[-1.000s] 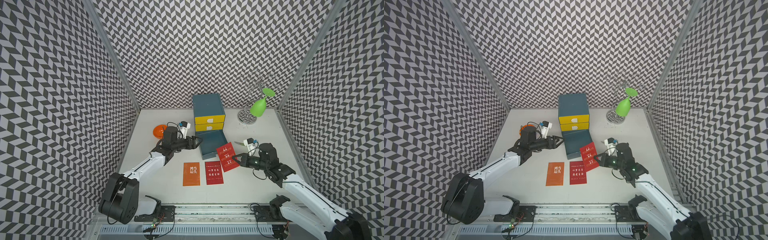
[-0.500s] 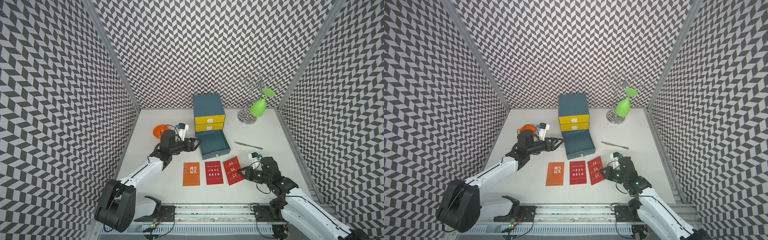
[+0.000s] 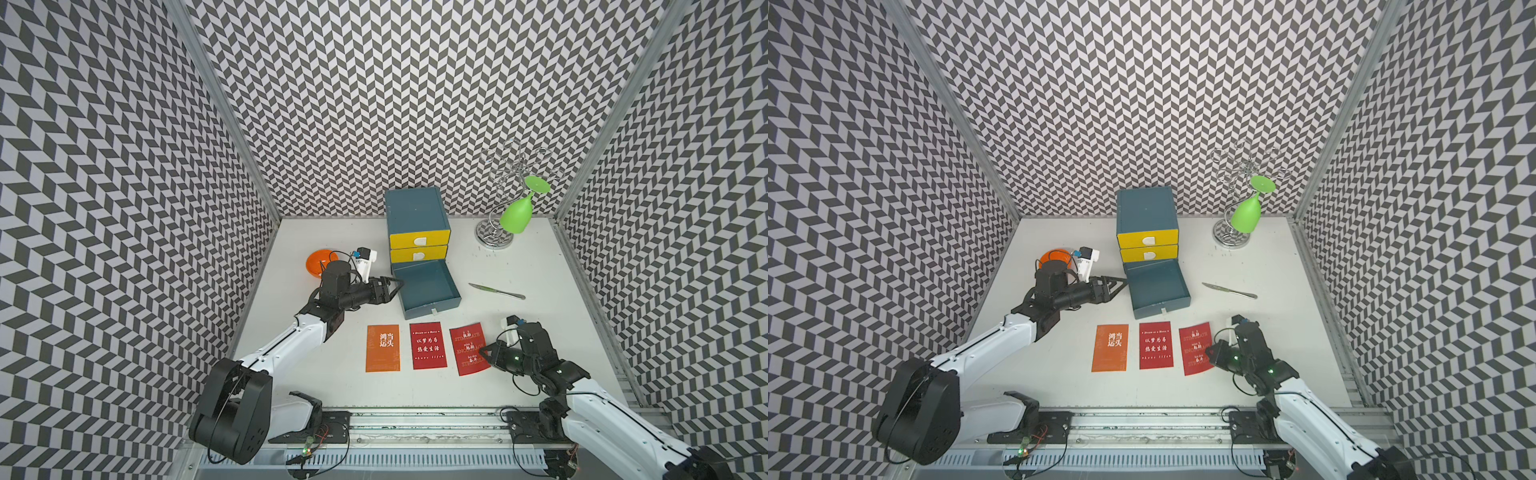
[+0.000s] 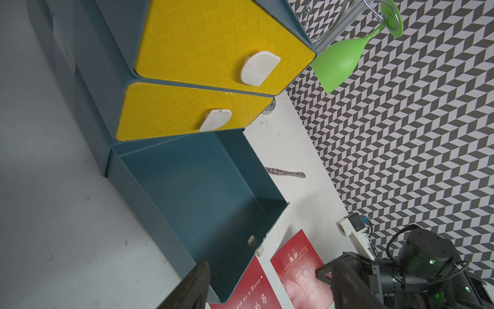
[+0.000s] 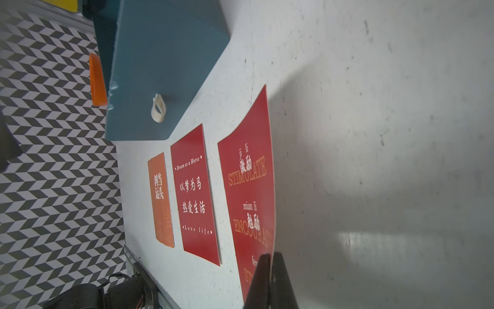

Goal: Take the postcards out of the drawer
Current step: Place the postcard at the center of the board.

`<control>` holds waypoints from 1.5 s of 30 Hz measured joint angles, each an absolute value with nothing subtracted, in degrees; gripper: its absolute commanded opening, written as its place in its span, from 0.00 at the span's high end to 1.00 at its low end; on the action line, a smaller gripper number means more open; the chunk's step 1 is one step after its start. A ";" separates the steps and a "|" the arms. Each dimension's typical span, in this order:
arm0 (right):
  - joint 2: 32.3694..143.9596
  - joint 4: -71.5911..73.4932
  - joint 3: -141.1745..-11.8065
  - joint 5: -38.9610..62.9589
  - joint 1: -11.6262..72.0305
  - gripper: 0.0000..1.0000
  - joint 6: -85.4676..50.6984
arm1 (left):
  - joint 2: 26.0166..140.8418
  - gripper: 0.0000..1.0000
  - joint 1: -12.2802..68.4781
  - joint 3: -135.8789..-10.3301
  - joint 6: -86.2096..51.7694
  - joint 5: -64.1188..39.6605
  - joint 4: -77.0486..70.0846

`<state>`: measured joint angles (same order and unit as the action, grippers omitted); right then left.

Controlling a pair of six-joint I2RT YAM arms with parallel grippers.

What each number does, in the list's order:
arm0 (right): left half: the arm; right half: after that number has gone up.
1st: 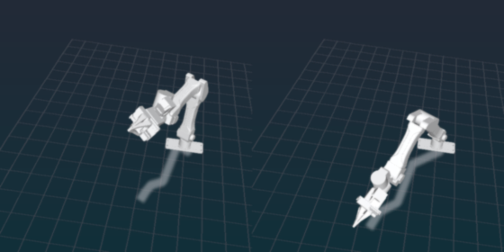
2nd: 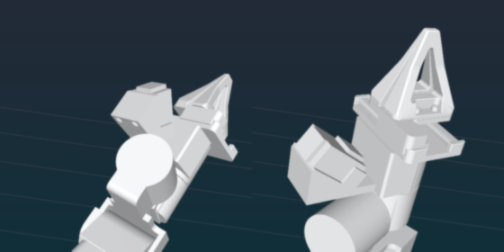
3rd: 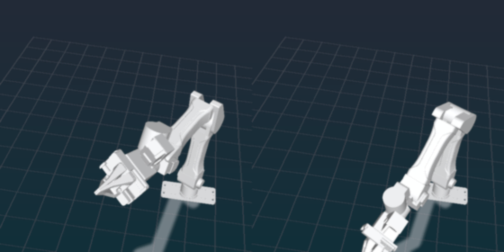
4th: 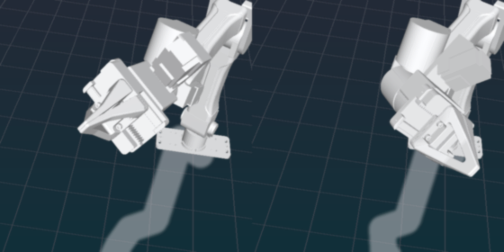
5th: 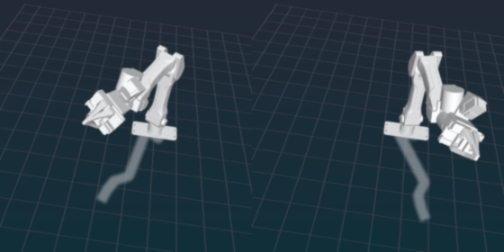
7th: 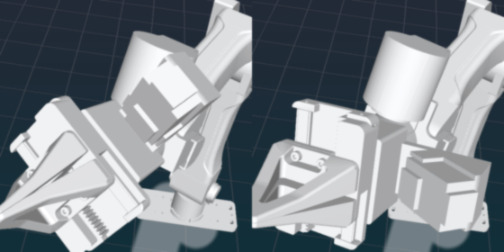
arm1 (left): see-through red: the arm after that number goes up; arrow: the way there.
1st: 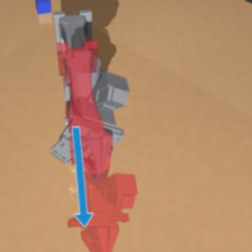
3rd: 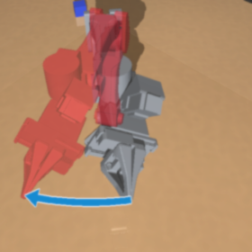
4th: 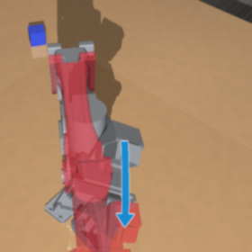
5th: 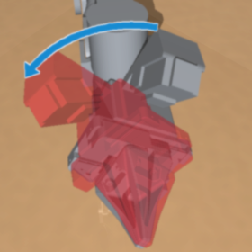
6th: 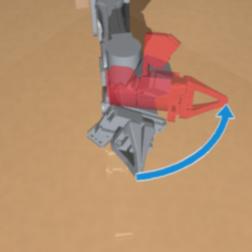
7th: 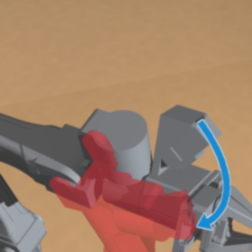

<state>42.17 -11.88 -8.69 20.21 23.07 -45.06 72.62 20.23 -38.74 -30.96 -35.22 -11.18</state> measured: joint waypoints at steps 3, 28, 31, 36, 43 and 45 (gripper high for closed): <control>41.74 -10.39 -7.60 19.51 23.07 0.94 -45.93 | 72.64 0.26 20.23 -38.74 -30.98 -35.22 -11.29; 47.70 -6.44 -7.79 15.88 23.07 0.68 -43.55 | 75.66 0.26 20.23 -39.13 -30.87 -35.22 -11.51; 47.55 -6.42 -7.99 15.73 23.07 0.60 -43.29 | 75.66 0.26 20.23 -39.13 -30.72 -35.22 -11.51; 46.94 -6.98 -8.45 14.74 23.07 0.53 -43.09 | 75.66 0.26 20.23 -39.13 -30.55 -35.22 -11.51; 46.59 -9.41 -9.61 13.26 23.07 0.50 -43.09 | 75.66 0.26 20.23 -39.29 -30.24 -35.18 -11.42; 46.22 -10.76 -10.04 12.75 23.07 0.50 -43.09 | 75.66 0.26 20.23 -39.53 -30.00 -35.07 -11.27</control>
